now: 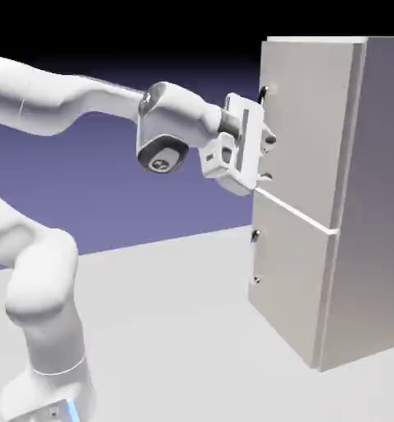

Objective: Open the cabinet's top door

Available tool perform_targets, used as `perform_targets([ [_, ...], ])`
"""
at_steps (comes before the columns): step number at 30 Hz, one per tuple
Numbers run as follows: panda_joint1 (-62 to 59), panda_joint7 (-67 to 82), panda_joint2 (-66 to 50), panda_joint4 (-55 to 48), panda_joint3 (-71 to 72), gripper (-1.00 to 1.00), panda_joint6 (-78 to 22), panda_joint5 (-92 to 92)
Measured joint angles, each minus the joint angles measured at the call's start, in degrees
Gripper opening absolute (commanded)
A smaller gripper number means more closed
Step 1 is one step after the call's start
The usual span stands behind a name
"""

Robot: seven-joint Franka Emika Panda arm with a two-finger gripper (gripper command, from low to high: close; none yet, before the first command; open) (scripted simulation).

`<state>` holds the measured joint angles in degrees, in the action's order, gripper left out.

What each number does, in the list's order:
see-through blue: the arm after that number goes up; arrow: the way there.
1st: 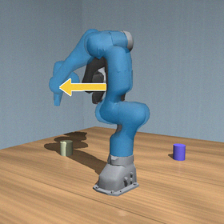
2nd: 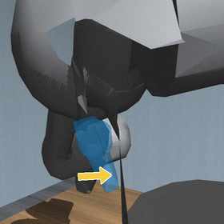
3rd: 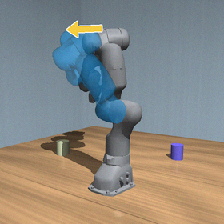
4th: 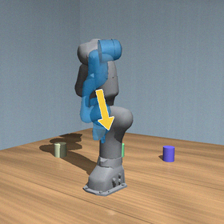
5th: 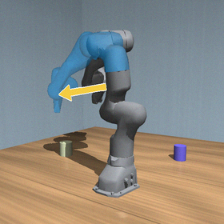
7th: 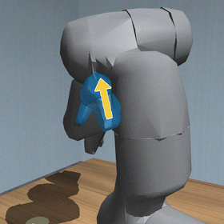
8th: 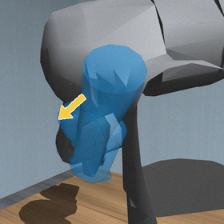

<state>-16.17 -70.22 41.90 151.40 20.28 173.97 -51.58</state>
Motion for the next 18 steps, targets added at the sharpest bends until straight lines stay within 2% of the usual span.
perform_targets([
  [18, -14.66, -24.15, 8.04, -8.35, 17.63, 1.00, -0.03, -44.86],
])
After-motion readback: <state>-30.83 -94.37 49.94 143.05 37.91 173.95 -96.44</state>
